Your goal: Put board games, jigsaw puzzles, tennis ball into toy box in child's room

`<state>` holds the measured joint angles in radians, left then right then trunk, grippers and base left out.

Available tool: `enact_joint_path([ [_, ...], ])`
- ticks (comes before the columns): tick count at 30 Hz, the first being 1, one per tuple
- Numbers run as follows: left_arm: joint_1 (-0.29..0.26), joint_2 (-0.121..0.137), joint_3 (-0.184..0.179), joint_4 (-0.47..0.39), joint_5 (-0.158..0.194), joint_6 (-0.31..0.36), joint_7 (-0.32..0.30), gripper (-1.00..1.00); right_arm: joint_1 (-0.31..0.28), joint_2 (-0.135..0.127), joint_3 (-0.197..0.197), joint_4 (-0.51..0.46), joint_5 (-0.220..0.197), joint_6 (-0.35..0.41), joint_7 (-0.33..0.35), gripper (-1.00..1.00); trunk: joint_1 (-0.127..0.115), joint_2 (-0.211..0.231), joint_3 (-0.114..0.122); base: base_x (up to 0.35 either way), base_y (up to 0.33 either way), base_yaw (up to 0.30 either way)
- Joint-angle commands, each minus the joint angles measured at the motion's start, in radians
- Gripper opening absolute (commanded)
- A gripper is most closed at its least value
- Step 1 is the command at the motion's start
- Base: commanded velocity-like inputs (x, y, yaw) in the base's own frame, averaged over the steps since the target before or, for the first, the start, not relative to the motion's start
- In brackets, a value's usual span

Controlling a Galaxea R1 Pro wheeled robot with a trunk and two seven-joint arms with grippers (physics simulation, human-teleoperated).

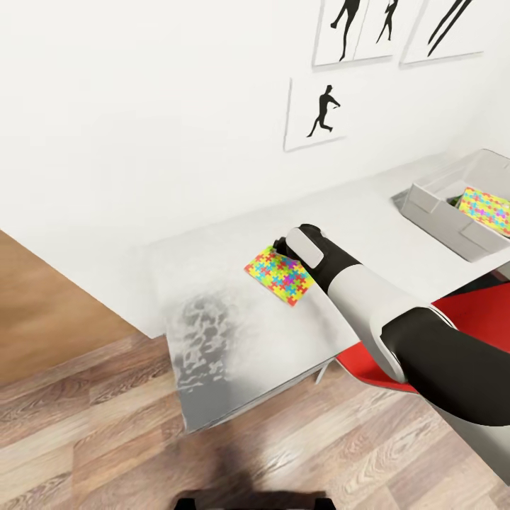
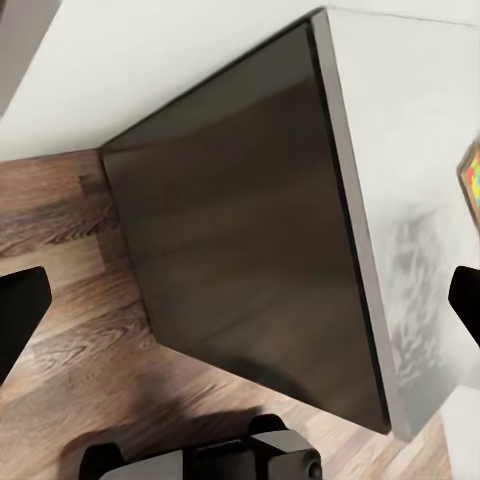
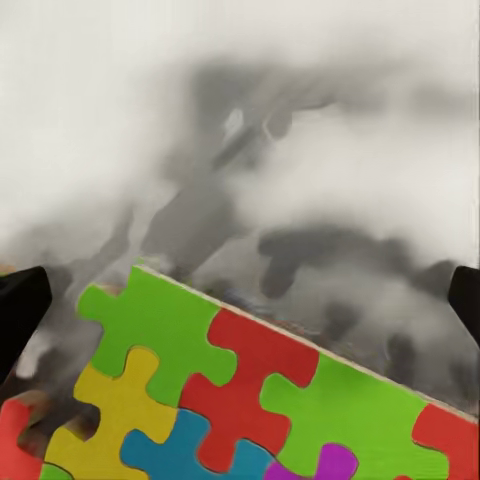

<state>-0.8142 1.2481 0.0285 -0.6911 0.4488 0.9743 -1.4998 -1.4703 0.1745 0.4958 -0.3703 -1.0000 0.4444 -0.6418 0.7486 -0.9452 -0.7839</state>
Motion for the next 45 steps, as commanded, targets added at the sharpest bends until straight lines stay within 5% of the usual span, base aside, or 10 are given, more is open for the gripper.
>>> enact_joint_path([
  [1,-0.002,0.001,-0.002,0.001,0.001,0.011,-0.003,1.0,0.0,0.0,-0.003,0.001,-0.026,0.003,-0.005,1.0,0.0,-0.001,-0.001,-0.042,0.054,0.0],
  [45,-0.002,0.001,-0.002,0.001,0.004,0.011,-0.003,1.0,0.001,0.0,-0.003,0.001,-0.026,0.003,-0.005,1.0,0.0,-0.001,-0.001,-0.115,0.128,0.0],
])
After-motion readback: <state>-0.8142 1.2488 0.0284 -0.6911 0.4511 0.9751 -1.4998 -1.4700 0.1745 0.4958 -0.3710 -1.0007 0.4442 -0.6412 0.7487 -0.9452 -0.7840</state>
